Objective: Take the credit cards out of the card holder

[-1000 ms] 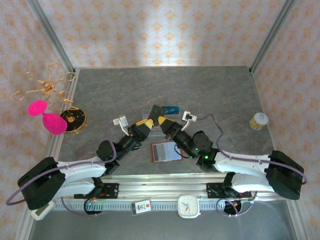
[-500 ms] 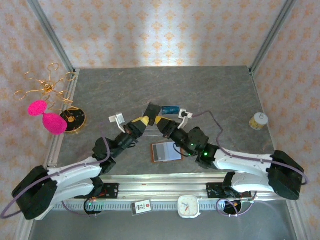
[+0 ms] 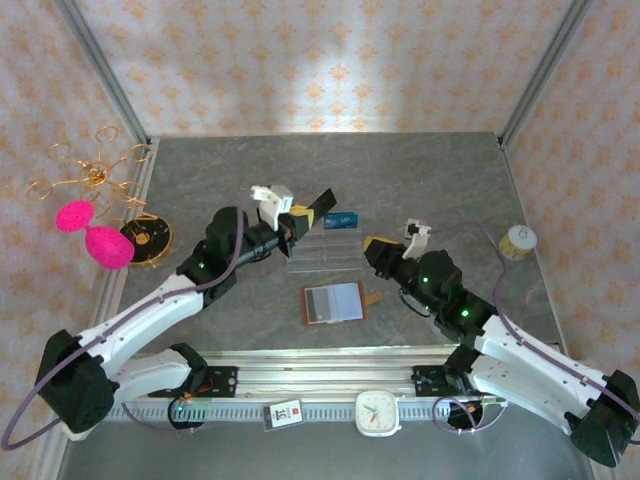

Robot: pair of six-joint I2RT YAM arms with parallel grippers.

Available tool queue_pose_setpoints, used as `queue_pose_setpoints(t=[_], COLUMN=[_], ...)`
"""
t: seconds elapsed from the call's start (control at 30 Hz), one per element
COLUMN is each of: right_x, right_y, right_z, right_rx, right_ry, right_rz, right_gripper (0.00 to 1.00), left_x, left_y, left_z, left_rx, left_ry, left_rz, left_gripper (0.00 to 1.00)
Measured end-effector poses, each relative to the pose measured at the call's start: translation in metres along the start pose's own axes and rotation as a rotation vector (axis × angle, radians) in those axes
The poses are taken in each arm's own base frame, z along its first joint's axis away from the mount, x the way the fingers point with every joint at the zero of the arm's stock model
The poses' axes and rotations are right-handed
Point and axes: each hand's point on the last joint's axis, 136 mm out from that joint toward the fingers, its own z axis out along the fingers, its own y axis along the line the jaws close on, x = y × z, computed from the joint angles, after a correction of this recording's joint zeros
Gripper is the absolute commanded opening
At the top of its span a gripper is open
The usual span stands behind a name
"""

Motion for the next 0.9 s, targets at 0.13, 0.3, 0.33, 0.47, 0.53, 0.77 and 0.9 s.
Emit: queue_pose_setpoints(t=[0.13, 0.3, 0.33, 0.47, 0.53, 0.77, 0.9], right_x=[0.011, 0.019, 0.020, 0.020, 0.021, 0.027, 0.029], right_y=[-0.022, -0.038, -0.040, -0.049, -0.055, -0.073, -0.078], right_z=[0.002, 0.006, 0.007, 0.011, 0.014, 0.023, 0.027], right_rx=[0.041, 0.069, 0.074, 0.094, 0.108, 0.149, 0.157], right_ry=[0.038, 0.075, 0.079, 0.091, 0.099, 0.137, 0.152], right_rz=[0.000, 0.006, 0.006, 0.011, 0.012, 0.025, 0.028], right_gripper=[0.21, 0.19, 0.19, 0.18, 0.18, 0.17, 0.17], left_x=[0.007, 0.008, 0.011, 0.035, 0.050, 0.069, 0.065], left_y=[0.018, 0.049, 0.052, 0.054, 0.055, 0.081, 0.087], left_z=[0.004, 0.005, 0.008, 0.021, 0.025, 0.021, 0.028], left_rx=[0.003, 0.022, 0.033, 0.120, 0.166, 0.231, 0.286], left_ry=[0.098, 0.158, 0.174, 0.268, 0.319, 0.382, 0.401], left_rz=[0.174, 0.308, 0.332, 0.404, 0.424, 0.429, 0.434], left_gripper=[0.00, 0.00, 0.00, 0.00, 0.00, 0.00, 0.00])
